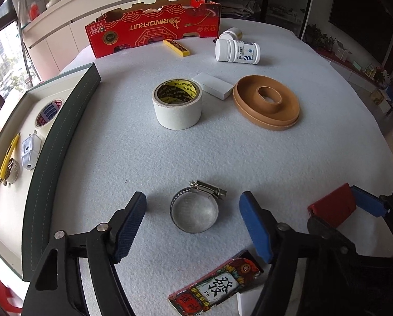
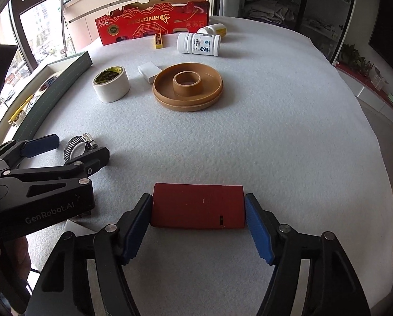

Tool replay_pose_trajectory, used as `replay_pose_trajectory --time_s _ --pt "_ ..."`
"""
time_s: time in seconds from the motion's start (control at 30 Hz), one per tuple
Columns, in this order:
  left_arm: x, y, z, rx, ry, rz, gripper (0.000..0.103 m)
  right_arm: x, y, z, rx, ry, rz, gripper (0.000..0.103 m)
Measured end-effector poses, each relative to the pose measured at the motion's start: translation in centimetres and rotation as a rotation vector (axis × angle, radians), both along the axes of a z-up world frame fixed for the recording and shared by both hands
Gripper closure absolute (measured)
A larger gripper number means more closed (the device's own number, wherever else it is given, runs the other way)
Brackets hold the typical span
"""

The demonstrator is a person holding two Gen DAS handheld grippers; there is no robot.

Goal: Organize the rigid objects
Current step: 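Close the left tool on the hose clamp while the right tool grasps the red block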

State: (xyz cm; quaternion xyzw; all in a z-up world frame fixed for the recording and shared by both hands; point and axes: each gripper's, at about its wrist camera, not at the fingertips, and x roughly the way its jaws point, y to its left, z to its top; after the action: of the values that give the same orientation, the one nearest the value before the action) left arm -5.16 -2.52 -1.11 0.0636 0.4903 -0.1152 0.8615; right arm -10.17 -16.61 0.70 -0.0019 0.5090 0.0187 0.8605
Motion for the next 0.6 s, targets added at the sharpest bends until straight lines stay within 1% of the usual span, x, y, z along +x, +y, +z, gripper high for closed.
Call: replay_pose_trajectory --time_s 0.07,0.1,0.3,0.6 --pt "-0.3 -0.5 0.2 0.0 0.0 -0.025 0.062 -0.1 -0.2 0.1 0.0 -0.002 -0.005 0.033" --pt "-0.4 -0.6 0.3 -0.006 0.003 -0.032 0.066 -0.2 -0.3 0.2 0.001 -0.007 -0.009 0.033" --pt "-1.1 -0.1 0.7 -0.079 0.035 -0.028 0.066 -0.6 -1.1 0.8 0.032 -0.028 -0.042 0.033" --pt "-2.4 0.1 3.0 -0.134 -0.016 -0.028 0.066 -0.8 -1.8 1.1 0.076 -0.035 -0.069 0.033"
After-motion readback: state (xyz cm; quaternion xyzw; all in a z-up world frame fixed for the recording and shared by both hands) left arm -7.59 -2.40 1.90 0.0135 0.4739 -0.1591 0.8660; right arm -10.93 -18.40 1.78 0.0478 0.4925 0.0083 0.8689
